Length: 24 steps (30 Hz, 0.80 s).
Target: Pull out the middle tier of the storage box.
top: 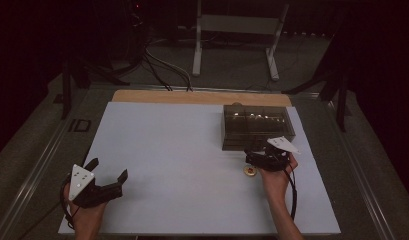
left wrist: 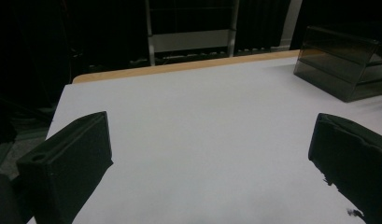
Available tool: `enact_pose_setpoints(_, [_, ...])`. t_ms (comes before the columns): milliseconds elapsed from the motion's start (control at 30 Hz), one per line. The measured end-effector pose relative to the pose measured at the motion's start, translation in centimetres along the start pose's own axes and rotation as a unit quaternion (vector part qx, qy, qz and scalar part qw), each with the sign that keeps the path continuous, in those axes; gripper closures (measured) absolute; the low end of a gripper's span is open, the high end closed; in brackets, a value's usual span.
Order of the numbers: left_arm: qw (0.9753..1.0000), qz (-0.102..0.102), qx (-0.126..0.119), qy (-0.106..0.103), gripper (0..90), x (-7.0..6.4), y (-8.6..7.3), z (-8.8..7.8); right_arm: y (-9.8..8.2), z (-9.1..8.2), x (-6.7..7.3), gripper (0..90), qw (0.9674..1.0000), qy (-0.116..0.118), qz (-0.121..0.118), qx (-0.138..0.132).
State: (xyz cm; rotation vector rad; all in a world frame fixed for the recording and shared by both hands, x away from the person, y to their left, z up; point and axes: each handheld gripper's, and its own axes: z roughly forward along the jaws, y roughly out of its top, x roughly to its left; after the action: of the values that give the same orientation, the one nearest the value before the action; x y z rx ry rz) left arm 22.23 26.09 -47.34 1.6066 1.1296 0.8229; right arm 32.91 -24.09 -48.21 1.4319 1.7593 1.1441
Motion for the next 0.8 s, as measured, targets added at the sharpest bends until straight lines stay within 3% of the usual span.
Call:
enact_pose_setpoints(267, [1.0, 0.002, 0.002, -0.001, 0.9, 0.0, 0.0, 0.1, -0.2, 0.7, -0.3, 0.0, 0.9998, -0.014, -0.006, 0.009])
enact_pose_setpoints(600, [1.0, 0.0, 0.001, 0.0, 0.9, 0.0, 0.0, 0.0, -0.5, 1.3, -0.3, 0.1, 0.9994, -0.028, 0.012, 0.018])
enact_pose_setpoints(800, [1.0, 0.0, 0.001, 0.0, 0.9, 0.0, 0.0, 0.0, -0.6, 1.4, 0.0, 12.9, 0.9985, -0.049, 0.01, 0.021])
